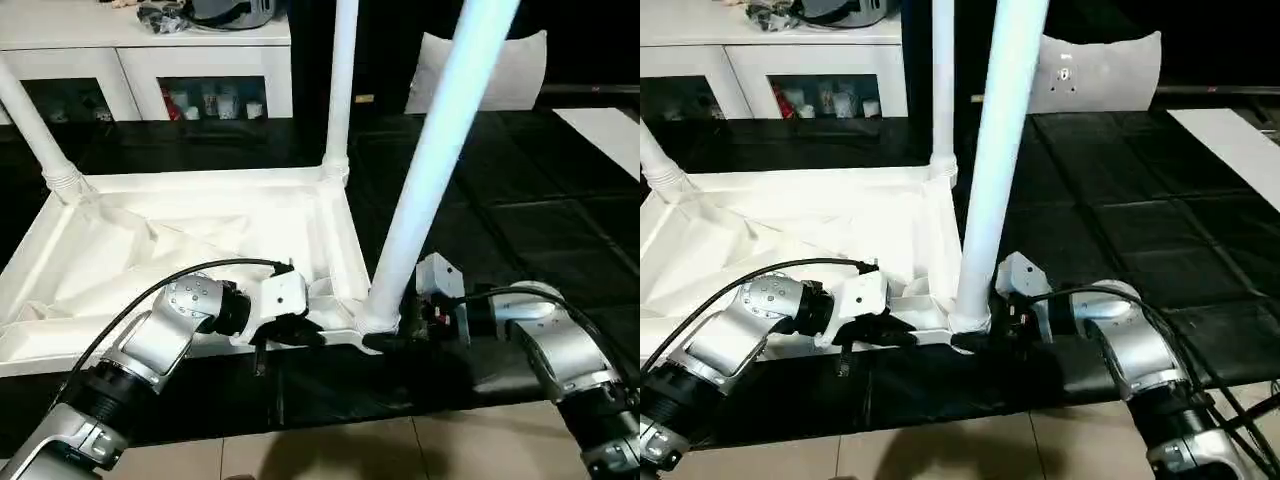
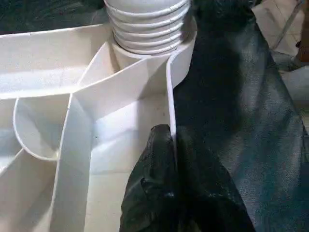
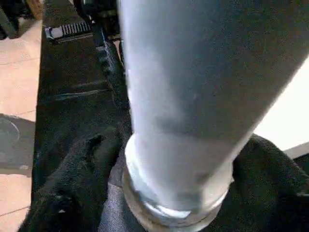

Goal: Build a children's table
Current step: Rotate leg to tighten

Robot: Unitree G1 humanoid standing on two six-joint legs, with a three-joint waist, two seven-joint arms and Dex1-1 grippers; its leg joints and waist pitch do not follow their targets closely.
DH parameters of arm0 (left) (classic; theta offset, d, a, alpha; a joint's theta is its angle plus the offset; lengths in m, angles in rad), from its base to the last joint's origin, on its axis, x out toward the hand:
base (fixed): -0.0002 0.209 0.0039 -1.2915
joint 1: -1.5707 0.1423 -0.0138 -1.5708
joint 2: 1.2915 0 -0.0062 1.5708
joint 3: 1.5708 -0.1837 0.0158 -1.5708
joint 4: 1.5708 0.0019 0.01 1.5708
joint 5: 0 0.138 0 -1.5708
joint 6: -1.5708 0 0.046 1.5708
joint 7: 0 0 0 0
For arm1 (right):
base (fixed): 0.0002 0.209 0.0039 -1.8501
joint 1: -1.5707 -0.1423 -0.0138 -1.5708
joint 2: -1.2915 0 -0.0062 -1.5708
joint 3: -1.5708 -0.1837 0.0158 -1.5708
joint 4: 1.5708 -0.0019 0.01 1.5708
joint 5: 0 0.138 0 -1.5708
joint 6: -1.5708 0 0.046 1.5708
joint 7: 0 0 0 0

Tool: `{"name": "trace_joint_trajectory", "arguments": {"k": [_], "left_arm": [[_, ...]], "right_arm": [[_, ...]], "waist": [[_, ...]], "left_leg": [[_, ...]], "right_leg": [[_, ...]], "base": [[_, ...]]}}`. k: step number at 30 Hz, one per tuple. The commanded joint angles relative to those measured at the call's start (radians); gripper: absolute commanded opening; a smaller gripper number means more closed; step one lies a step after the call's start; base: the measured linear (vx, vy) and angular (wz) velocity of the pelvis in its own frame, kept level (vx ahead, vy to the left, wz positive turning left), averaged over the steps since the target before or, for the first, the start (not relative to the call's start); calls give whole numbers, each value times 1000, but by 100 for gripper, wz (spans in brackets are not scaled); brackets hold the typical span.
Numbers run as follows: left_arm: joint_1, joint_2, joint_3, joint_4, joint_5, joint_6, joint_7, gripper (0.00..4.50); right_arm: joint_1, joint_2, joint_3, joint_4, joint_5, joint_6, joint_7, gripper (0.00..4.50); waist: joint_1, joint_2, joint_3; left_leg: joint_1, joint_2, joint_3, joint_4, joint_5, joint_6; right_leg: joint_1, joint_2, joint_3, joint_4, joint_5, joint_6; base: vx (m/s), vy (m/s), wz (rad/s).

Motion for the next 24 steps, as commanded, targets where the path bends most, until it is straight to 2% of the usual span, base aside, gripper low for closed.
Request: {"name": "trace_joint_trajectory", "arguments": {"k": [1,4,10,16,17,20,21,22,24], "left_arm": [[-8,-2,-31,-8,12,-18,-31,0],[-7,-4,-29,-5,10,-20,-33,0],[-8,-4,-26,0,8,-23,-40,0],[-6,0,-22,-3,3,-16,-46,0],[-5,0,-18,-4,1,-9,-45,0],[-3,-5,-8,-11,-5,19,-33,0],[-4,-13,0,-14,-8,46,-14,0],[-8,-34,20,-19,-18,91,25,0],[-10,-44,28,-22,-21,112,43,0]], "right_arm": [[-9,-2,2,4,4,-4,21,355],[-6,-10,8,4,9,2,39,326],[3,-12,11,8,8,1,47,276],[17,-5,16,6,16,18,51,268],[24,1,13,1,24,33,48,268],[43,17,6,-19,43,80,24,268],[56,27,5,-32,43,109,-2,267],[72,55,3,-48,32,171,-80,267],[78,71,1,-52,24,194,-122,267]], "waist": [[-4,-7,-76],[-4,-10,-76],[-2,-7,-76],[-2,-5,-78],[-1,-2,-79],[-1,-4,-78],[-1,-4,-78],[-1,2,-74],[-5,-1,-68]], "left_leg": [[-4,26,9,-67,-96,82],[-5,26,9,-66,-95,81],[-4,25,8,-66,-102,77],[-5,25,8,-64,-95,79],[-6,25,7,-64,-93,79],[-5,25,8,-65,-97,78],[-5,26,7,-65,-99,77],[-5,25,7,-67,-100,72],[-2,24,6,-71,-140,58]], "right_leg": [[69,-60,67,-57,-276,-160],[70,-60,67,-56,-274,-159],[69,-60,65,-59,-299,-149],[70,-59,66,-56,-269,-159],[71,-59,66,-54,-263,-162],[71,-58,65,-54,-262,-165],[71,-59,65,-55,-267,-163],[69,-58,65,-56,-271,-161],[69,-57,62,-67,-331,-142]], "base": [[0,0,0],[0,0,0],[0,0,0],[0,0,0],[0,0,0],[0,0,0],[0,0,0],[0,0,0],[0,0,0]]}}
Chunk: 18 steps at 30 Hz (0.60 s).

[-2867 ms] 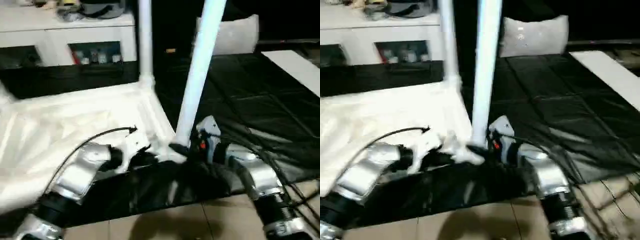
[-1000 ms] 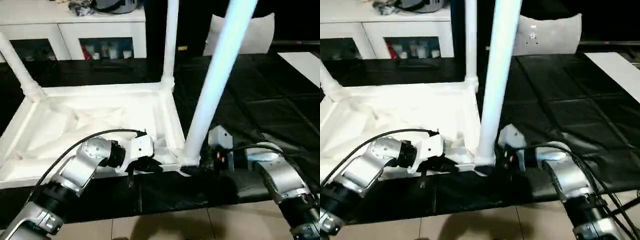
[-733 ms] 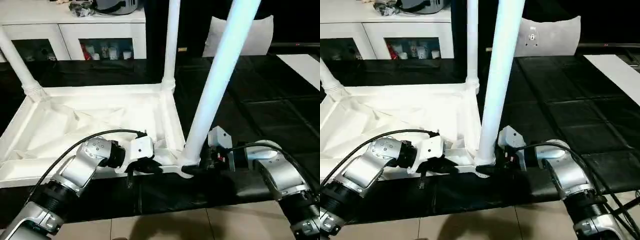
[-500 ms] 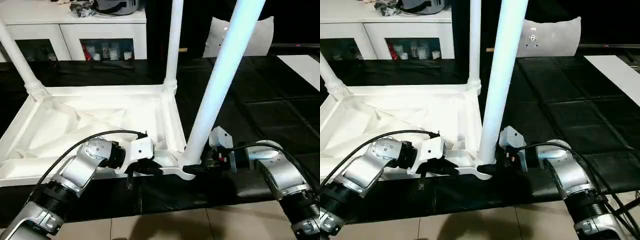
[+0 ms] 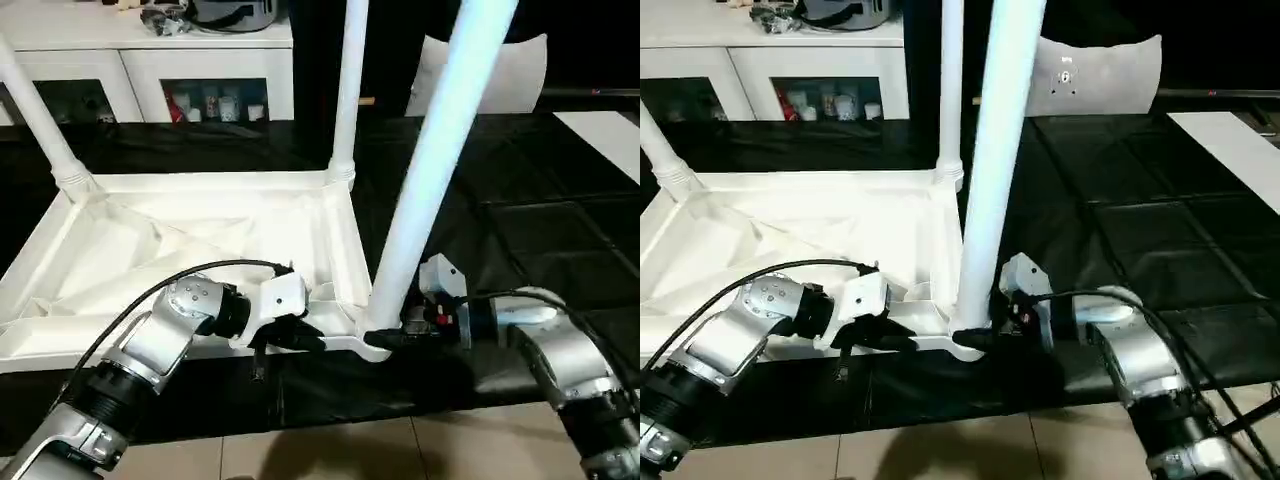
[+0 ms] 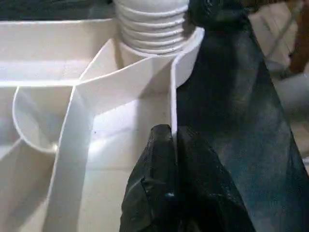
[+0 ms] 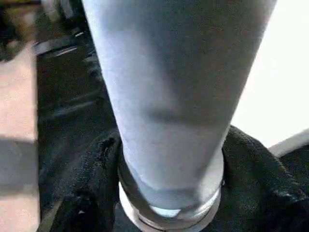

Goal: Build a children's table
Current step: Rotate leg to tighten

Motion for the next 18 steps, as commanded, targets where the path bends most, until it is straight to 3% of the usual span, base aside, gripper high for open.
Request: {"name": "trace_joint_trajectory", "arguments": {"k": [1,2,3,4,5,6,7,8,9,10,11,12,13,14,15,16,17,18], "left_arm": [[-23,-66,29,-35,-5,96,107,0],[-23,-66,29,-35,-5,96,107,0],[-28,-89,39,-41,-8,134,141,0],[-35,-118,51,-43,-9,161,184,0],[-44,-161,68,-47,-14,201,240,0],[-45,-167,70,-47,-15,205,247,0],[-57,-221,91,-51,-22,248,315,0],[-58,-225,93,-51,-23,252,321,0],[-78,-274,112,-38,-21,285,385,0],[-97,-311,129,-19,-13,302,442,0],[-103,-323,134,-13,-11,309,460,0],[-129,-367,171,17,-10,321,540,0],[-140,-384,187,29,-5,323,578,0],[-153,-403,205,44,0,318,622,0],[-153,-403,205,44,0,318,622,0],[-165,-414,217,54,18,309,658,0],[-166,-413,216,55,26,303,664,0],[-166,-409,212,53,32,303,663,0]], "right_arm": [[35,98,14,17,-11,92,-167,267],[35,98,14,17,-11,92,-167,267],[40,137,1,20,-12,103,-228,267],[42,179,-13,26,-9,115,-289,267],[36,226,-24,43,-21,119,-361,267],[35,232,-26,46,-23,120,-371,267],[21,290,-44,74,-40,135,-465,267],[19,294,-46,77,-42,136,-474,267],[-11,345,-80,122,-46,138,-569,267],[-37,379,-107,157,-44,133,-637,267],[-45,390,-116,166,-44,135,-660,267],[-74,419,-139,198,-52,146,-736,267],[-84,426,-140,210,-61,149,-755,267],[-95,430,-134,224,-80,142,-776,267],[-95,430,-134,224,-80,142,-776,267],[-96,444,-144,231,-77,140,-780,267],[-95,449,-151,231,-69,142,-777,301],[-94,453,-156,230,-68,143,-778,336]], "waist": [[-8,0,-56],[-11,3,-52],[-16,3,-47],[-24,3,-46],[-38,7,-47],[-49,8,-45],[-64,19,-41],[-76,21,-43],[-94,26,-42],[-97,37,-40],[-94,38,-38],[-107,6,-29],[-108,-8,-27],[-105,-22,-31],[-107,-13,-31],[-114,0,-49],[-109,27,-55],[-110,25,-58]], "left_leg": [[-4,19,8,-75,-197,47],[1,17,9,-74,-222,37],[14,8,6,-69,-281,24],[17,3,3,-65,-306,13],[23,4,-2,-63,-331,11],[19,7,-5,-65,-344,10],[24,16,-14,-72,-405,13],[23,22,-20,-74,-433,14],[7,43,-34,-91,-497,17],[-17,85,-55,-130,-602,17],[-7,110,-60,-160,-673,3],[30,38,-30,-116,-661,-13],[67,-10,-9,-61,-578,-8],[72,-52,10,3,-386,29],[50,-47,8,1,-351,44],[-13,-22,-12,-27,-318,46],[-9,14,-31,-49,-341,39],[-12,24,-39,-63,-343,44]], "right_leg": [[62,-57,57,-85,-432,-109],[57,-57,55,-91,-483,-93],[51,-58,39,-114,-601,-46],[51,-57,25,-129,-659,-3],[52,-58,11,-142,-663,17],[55,-56,7,-143,-653,23],[60,-51,-10,-153,-641,31],[67,-51,-19,-152,-618,32],[92,-51,-27,-136,-566,37],[123,-49,-7,-62,-468,26],[114,-55,46,4,-289,-31],[62,-49,39,-87,-462,-34],[20,-55,8,-152,-680,5],[9,-78,-19,-190,-869,71],[30,-81,-35,-196,-886,102],[83,-79,-42,-163,-775,135],[87,-76,-36,-151,-638,103],[84,-76,-23,-134,-502,45]], "base": [[0,0,0],[0,0,0],[0,0,0],[0,0,0],[0,0,0],[0,0,0],[0,0,0],[0,0,0],[0,0,0],[-54,15,-10],[0,0,0],[0,0,0],[0,0,0],[58,2,-11],[58,2,-11],[74,13,-21],[0,0,0],[0,0,0]]}}
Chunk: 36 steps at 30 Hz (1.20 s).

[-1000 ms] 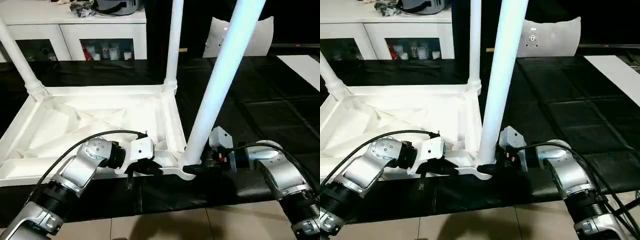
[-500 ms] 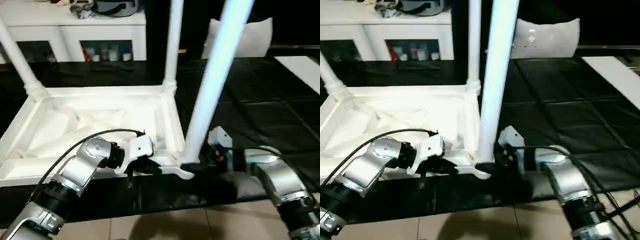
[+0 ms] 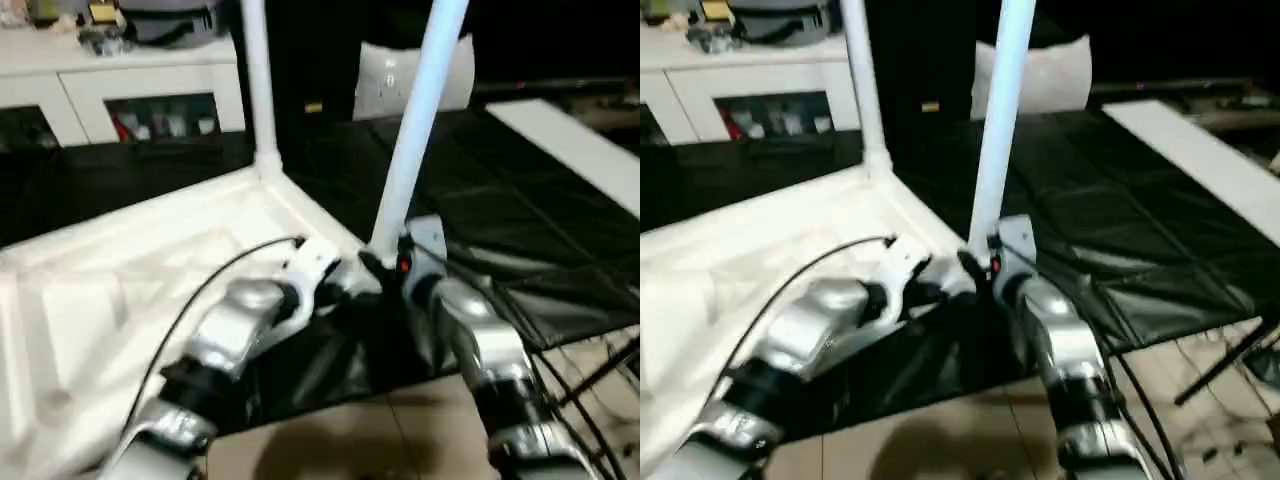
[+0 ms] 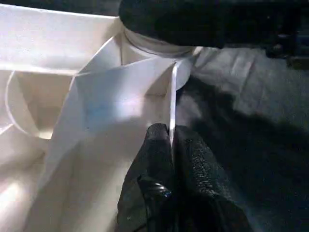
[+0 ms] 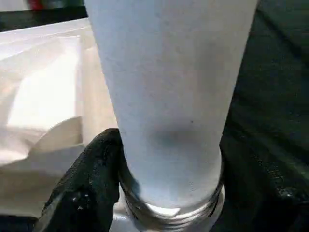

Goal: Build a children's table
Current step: Rotate leg to tighten

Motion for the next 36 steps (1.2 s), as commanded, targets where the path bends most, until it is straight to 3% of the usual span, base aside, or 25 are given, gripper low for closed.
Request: {"name": "trace_joint_trajectory", "arguments": {"k": [1,2,4,5,9,11,12,14,16,18,20,24,31,35,36], "left_arm": [[-78,-15,54,-48,-1,-70,65,0],[-76,-9,46,-53,8,-68,65,0],[-64,15,21,-65,20,-77,39,0],[-60,24,14,-68,21,-83,29,0],[-36,71,-3,-84,12,-107,-38,0],[-27,90,-14,-90,11,-128,-71,0],[-19,106,-22,-97,6,-134,-102,0],[0,143,-41,-103,-3,-167,-172,0],[16,194,-63,-89,-9,-208,-250,0],[22,224,-76,-82,-13,-239,-305,0],[25,245,-88,-80,-14,-254,-346,0],[28,300,-127,-70,-1,-356,-443,0],[37,362,-182,-86,-1,-420,-586,0],[35,376,-198,-80,1,-454,-624,0],[30,381,-205,-75,3,-473,-640,0]], "right_arm": [[44,76,60,42,39,51,55,336],[43,80,58,47,32,48,51,336],[45,75,59,55,19,30,51,365],[45,72,60,58,16,23,51,365],[64,31,67,30,12,-39,87,410],[75,12,67,5,20,-49,119,420],[87,-8,65,-20,31,-52,157,426],[111,-62,61,-77,53,-71,251,440],[139,-182,84,-150,70,-97,425,446],[155,-268,115,-188,80,-114,549,446],[161,-317,133,-202,83,-121,622,446],[134,-378,133,-185,88,-146,718,446],[68,-419,168,-117,62,-214,793,446],[50,-429,193,-92,53,-238,845,446],[44,-439,218,-75,48,-258,896,446]], "waist": [[2,3,-74],[3,-3,-70],[1,0,-71],[1,1,-73],[16,0,-87],[22,2,-94],[28,3,-96],[37,-3,-91],[53,4,-89],[68,2,-84],[74,1,-81],[82,1,-73],[90,0,-78],[100,-1,-85],[102,-7,-88]], "left_leg": [[-8,14,2,-70,-324,44],[-10,3,9,-70,-295,45],[-21,1,7,-71,-273,44],[-19,2,7,-71,-265,46],[-25,9,11,-69,-105,80],[-29,10,11,-65,-50,96],[-29,12,12,-61,9,118],[-31,10,18,-58,23,144],[-26,10,22,-59,-13,146],[-21,14,26,-63,-49,135],[-20,13,27,-66,-93,119],[-3,12,30,-72,-194,80],[-2,14,29,-73,-193,73],[-10,21,26,-73,-145,82],[-11,22,28,-72,-123,87]], "right_leg": [[62,-61,59,-91,-459,14],[57,-61,58,-91,-455,-19],[62,-62,60,-86,-465,-29],[61,-62,63,-85,-454,-35],[60,-60,89,-47,-251,-124],[64,-59,93,-34,-184,-141],[61,-58,96,-21,-106,-166],[60,-56,100,-17,-90,-176],[60,-57,99,-26,-154,-162],[57,-55,100,-35,-213,-139],[57,-54,96,-42,-275,-123],[46,-53,92,-68,-418,-81],[48,-55,92,-64,-413,-87],[53,-56,99,-46,-327,-113],[54,-55,101,-38,-291,-128]], "base": [[0,0,0],[0,0,0],[0,0,0],[0,0,0],[0,0,0],[0,0,0],[0,0,0],[0,0,0],[0,0,0],[0,0,0],[0,0,0],[0,0,0],[0,0,0],[0,0,0],[0,0,0]]}}
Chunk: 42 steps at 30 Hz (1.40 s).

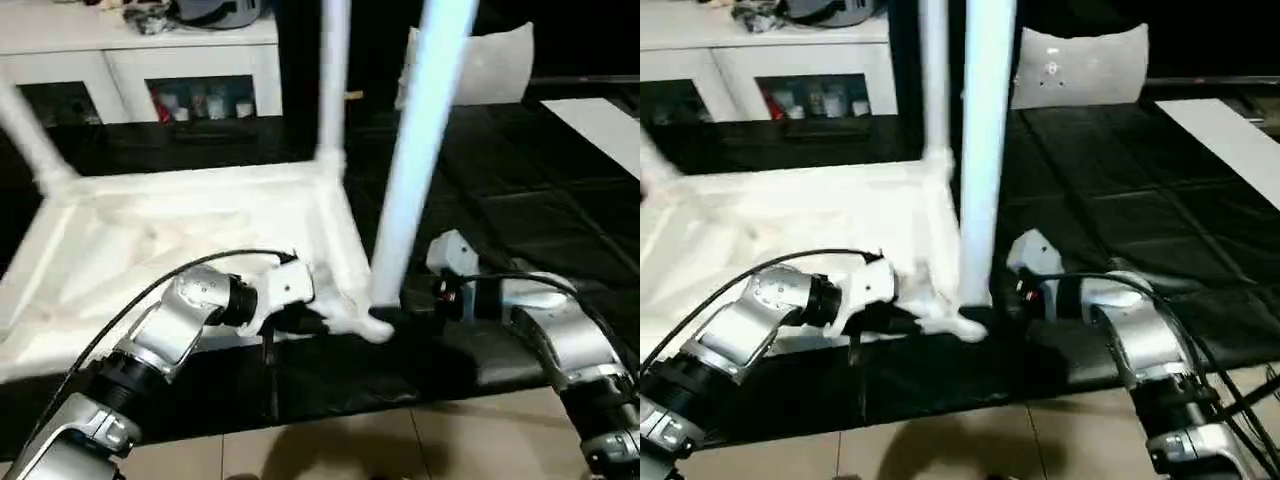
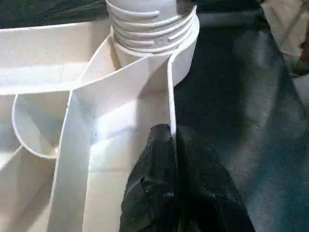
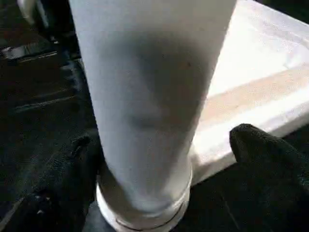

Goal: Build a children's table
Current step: Rotate leg to tighten

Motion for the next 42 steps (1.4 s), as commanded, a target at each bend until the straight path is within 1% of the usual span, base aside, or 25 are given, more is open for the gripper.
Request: {"name": "trace_joint_trajectory", "arguments": {"k": [1,4,6,8,9,10,12,14,15,17,18,19,21,23,25,26,27,28,30,35,37,39,40,41,42], "left_arm": [[-16,5,-41,-16,2,-44,-57,0],[-22,4,-40,-5,5,-55,-64,0],[-26,5,-41,3,7,-63,-74,0],[-28,5,-41,5,7,-67,-80,0],[-28,5,-41,6,7,-69,-81,0],[-28,5,-41,7,7,-72,-83,0],[-29,3,-40,9,9,-74,-75,0],[-29,2,-39,13,11,-78,-71,0],[-28,3,-40,13,12,-80,-74,0],[-28,3,-40,13,12,-81,-75,0],[-27,3,-40,14,12,-82,-77,0],[-26,2,-40,14,12,-83,-78,0],[-26,1,-40,17,12,-85,-80,0],[-26,1,-40,17,12,-85,-80,0],[-25,2,-40,18,12,-87,-82,0],[-25,2,-40,17,13,-87,-82,0],[-24,2,-41,17,13,-88,-81,0],[-23,2,-41,16,13,-87,-81,0],[-22,2,-41,15,12,-86,-82,0],[-17,4,-38,10,10,-79,-79,0],[-14,-1,-32,6,9,-52,-62,0],[-15,-32,-6,-7,-11,27,-16,0],[-15,-32,-6,-7,-11,27,-16,0],[-18,-62,19,-17,-21,81,39,0],[-24,-85,34,-18,-23,107,80,0]], "right_arm": [[-12,-22,37,34,-29,-31,61,446],[-18,-27,40,46,-20,-22,86,446],[-24,-31,43,53,-12,-10,104,446],[-29,-32,46,60,-9,-10,114,446],[-31,-32,46,64,-8,-12,117,446],[-34,-32,47,72,-7,-17,121,430],[-39,-28,45,84,-6,-25,121,419],[-45,-21,36,98,-3,-27,129,408],[-45,-20,33,97,0,-24,134,393],[-45,-20,32,96,0,-23,136,393],[-45,-20,32,96,2,-25,138,373],[-45,-20,31,96,3,-26,139,365],[-48,-16,29,102,3,-36,141,354],[-49,-15,29,104,3,-39,141,347],[-51,-9,29,111,1,-52,140,313],[-52,-6,29,113,0,-59,139,313],[-52,-3,29,116,-1,-66,139,298],[-51,-1,29,115,-1,-68,140,298],[-47,-1,32,112,-1,-68,145,280],[-32,3,34,99,-1,-68,148,274],[-17,11,27,86,8,-59,137,273],[16,44,10,42,27,2,71,272],[16,44,10,42,27,2,71,272],[45,83,-3,1,32,51,-10,272],[57,116,-12,-16,23,76,-84,272]], "waist": [[-3,-6,-87],[2,-4,-88],[3,-6,-88],[4,-9,-87],[4,-12,-84],[5,-11,-85],[5,-10,-83],[3,-10,-82],[3,-10,-83],[4,-10,-83],[4,-9,-84],[3,-11,-84],[5,-11,-87],[4,-11,-86],[4,-11,-86],[4,-12,-86],[3,-13,-84],[2,-13,-84],[2,-13,-86],[3,-13,-86],[3,-12,-86],[2,-13,-85],[5,-11,-84],[2,-13,-84],[-2,-10,-79]], "left_leg": [[-8,28,11,-67,-117,89],[-6,30,14,-65,-103,94],[-8,28,15,-65,-96,96],[-9,27,18,-65,-103,96],[-7,22,22,-65,-122,90],[-5,21,24,-65,-130,87],[-4,20,26,-65,-142,83],[1,21,25,-65,-165,77],[-1,20,26,-65,-166,77],[-2,21,25,-64,-157,79],[-3,22,25,-64,-155,80],[-3,22,25,-64,-152,80],[-7,22,25,-63,-131,87],[-7,21,25,-63,-130,89],[-6,21,26,-63,-133,87],[-6,21,26,-63,-133,87],[-8,19,26,-63,-137,86],[-6,19,26,-63,-139,85],[-6,20,26,-63,-133,85],[-8,19,26,-62,-128,88],[-6,21,25,-62,-126,88],[-7,22,27,-63,-125,86],[-6,22,25,-64,-124,83],[-7,21,25,-64,-130,81],[-4,18,26,-64,-144,65]], "right_leg": [[72,-54,72,-54,-305,-118],[69,-54,77,-50,-273,-138],[71,-52,78,-47,-259,-144],[72,-52,80,-48,-274,-139],[68,-50,83,-53,-325,-127],[67,-51,84,-55,-343,-124],[66,-51,85,-60,-386,-111],[61,-50,84,-65,-421,-99],[62,-50,84,-65,-421,-98],[62,-49,84,-63,-414,-95],[63,-49,84,-62,-409,-96],[63,-49,85,-61,-404,-97],[65,-49,86,-55,-375,-106],[64,-49,86,-56,-374,-108],[64,-49,85,-57,-387,-105],[64,-49,85,-58,-388,-104],[65,-49,84,-60,-405,-97],[64,-49,83,-61,-412,-93],[64,-49,84,-60,-407,-92],[65,-49,84,-59,-397,-96],[63,-48,85,-58,-392,-99],[64,-48,87,-58,-388,-100],[64,-50,84,-60,-394,-101],[65,-48,83,-61,-404,-96],[61,-46,82,-68,-433,-82]], "base": [[0,0,0],[0,0,0],[0,0,0],[0,0,0],[0,0,0],[0,0,0],[0,0,0],[0,0,0],[0,0,0],[0,0,0],[0,0,0],[0,0,0],[0,0,0],[0,0,0],[0,0,0],[0,0,0],[0,0,0],[0,0,0],[0,0,0],[0,0,0],[0,0,0],[0,0,0],[0,0,0],[0,0,0],[0,0,0]]}}
